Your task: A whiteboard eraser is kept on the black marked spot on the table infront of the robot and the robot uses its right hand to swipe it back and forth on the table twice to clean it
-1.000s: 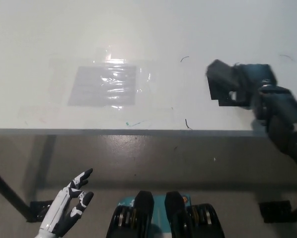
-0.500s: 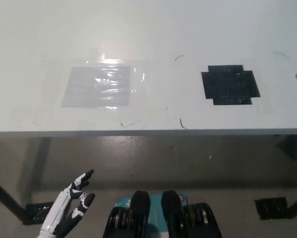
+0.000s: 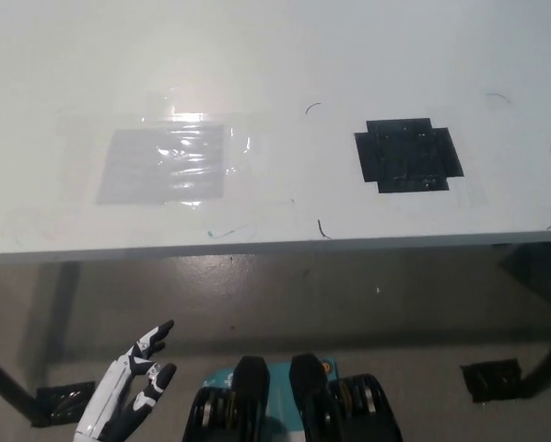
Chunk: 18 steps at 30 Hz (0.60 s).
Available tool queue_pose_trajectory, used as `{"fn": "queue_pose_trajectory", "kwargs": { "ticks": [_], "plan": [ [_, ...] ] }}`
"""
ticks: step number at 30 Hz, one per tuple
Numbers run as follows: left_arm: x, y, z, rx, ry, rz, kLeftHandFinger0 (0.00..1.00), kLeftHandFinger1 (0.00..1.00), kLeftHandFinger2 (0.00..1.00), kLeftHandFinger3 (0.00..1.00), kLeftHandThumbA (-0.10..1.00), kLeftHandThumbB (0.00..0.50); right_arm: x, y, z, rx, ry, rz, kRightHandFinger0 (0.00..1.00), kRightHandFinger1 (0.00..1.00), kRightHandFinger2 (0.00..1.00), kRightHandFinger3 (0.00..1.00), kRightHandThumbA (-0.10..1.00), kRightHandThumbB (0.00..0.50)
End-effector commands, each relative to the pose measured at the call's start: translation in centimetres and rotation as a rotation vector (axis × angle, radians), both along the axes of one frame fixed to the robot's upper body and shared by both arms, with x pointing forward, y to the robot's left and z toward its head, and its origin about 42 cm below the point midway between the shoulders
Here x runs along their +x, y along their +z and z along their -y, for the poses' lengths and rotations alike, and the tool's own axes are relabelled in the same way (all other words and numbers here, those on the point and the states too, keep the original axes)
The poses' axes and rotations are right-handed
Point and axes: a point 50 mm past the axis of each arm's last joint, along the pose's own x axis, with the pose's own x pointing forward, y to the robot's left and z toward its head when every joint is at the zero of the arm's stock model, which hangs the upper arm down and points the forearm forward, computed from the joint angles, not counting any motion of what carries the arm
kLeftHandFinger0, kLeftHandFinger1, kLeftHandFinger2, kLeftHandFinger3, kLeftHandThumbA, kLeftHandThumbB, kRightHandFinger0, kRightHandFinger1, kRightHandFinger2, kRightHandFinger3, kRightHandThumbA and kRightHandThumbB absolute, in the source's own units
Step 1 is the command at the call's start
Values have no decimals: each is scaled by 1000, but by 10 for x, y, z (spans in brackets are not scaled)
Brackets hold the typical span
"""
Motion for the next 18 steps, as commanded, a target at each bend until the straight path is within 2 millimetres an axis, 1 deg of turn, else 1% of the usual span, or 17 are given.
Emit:
{"fn": "queue_pose_trajectory", "kwargs": {
  "ticks": [1, 2, 3, 4, 5, 6, 7, 8, 9, 10, 11, 12, 13, 15, 16, 17, 18],
  "plan": [
    [1, 6, 2, -8, -23, 47, 1000, 1000, 1000, 1000, 866, 407, 16, -5, -83, 32, 119, -58, 618, 697, 755, 918, 468, 173],
    [1, 6, 2, -7, -23, 48, 1000, 1000, 1000, 1000, 866, 409, 18, -6, -102, 33, 146, -59, 499, 580, 669, 887, 477, 194],
    [2, 6, 2, -7, -22, 48, 1000, 1000, 1000, 1000, 867, 411, 19, -6, -114, 35, 166, -58, 410, 524, 631, 866, 487, 192],
    [2, 7, 2, -7, -22, 49, 1000, 1000, 1000, 1000, 866, 412, 21, -5, -137, 65, 198, -57, 364, 432, 548, 818, 433, 173],
    [2, 7, 1, -9, -21, 48, 1000, 1000, 1000, 1000, 864, 415, 23, -3, -157, 89, 232, -50, 334, 384, 503, 734, 378, 177],
    [3, 8, 1, -11, -21, 45, 1000, 1000, 1000, 1000, 862, 418, 23, -3, -163, 93, 245, -43, 313, 353, 474, 693, 370, 173],
    [3, 8, 1, -8, -23, 49, 1000, 1000, 1000, 1000, 861, 410, 23, -3, -176, 84, 274, -33, 261, 330, 456, 792, 381, 173],
    [4, 9, 1, -4, -24, 54, 1000, 1000, 1000, 1000, 861, 409, 23, -1, -190, 82, 302, -28, 223, 283, 411, 791, 395, 177],
    [4, 9, 0, -1, -25, 56, 1000, 1000, 1000, 1000, 859, 408, 22, 0, -204, 86, 320, -30, 72, 134, 266, 690, 377, 158],
    [4, 9, 0, 1, -26, 57, 1000, 1000, 1000, 1000, 860, 407, 22, 2, -215, 93, 331, -32, 3, 62, 183, 586, 343, 146],
    [4, 10, 1, 1, -27, 58, 1000, 1000, 1000, 1000, 859, 407, 22, 3, -221, 95, 339, -30, 87, 152, 248, 625, 323, 147],
    [5, 10, 0, 2, -27, 61, 1000, 1000, 1000, 1000, 858, 406, 21, 3, -227, 90, 349, -27, 201, 266, 349, 698, 328, 150],
    [4, 11, 0, 3, -27, 62, 1000, 1000, 1000, 1000, 858, 405, 21, 4, -230, 85, 354, -26, 263, 311, 403, 787, 348, 158],
    [5, 11, -1, 3, -26, 63, 1000, 1000, 1000, 1000, 856, 406, 20, 3, -232, 88, 354, -24, 275, 314, 408, 809, 349, 166],
    [5, 11, -1, 2, -25, 63, 1000, 1000, 1000, 1000, 855, 407, 20, 3, -230, 86, 350, -28, 299, 341, 454, 826, 363, 166],
    [4, 11, -2, 5, -23, 64, 1000, 1000, 1000, 1000, 855, 405, 20, 2, -229, 87, 346, -32, 248, 289, 419, 814, 365, 164],
    [4, 11, -3, 10, -22, 63, 1000, 1000, 1000, 1000, 855, 403, 20, 1, -227, 88, 345, -31, 69, 117, 262, 685, 345, 157]
  ]
}}
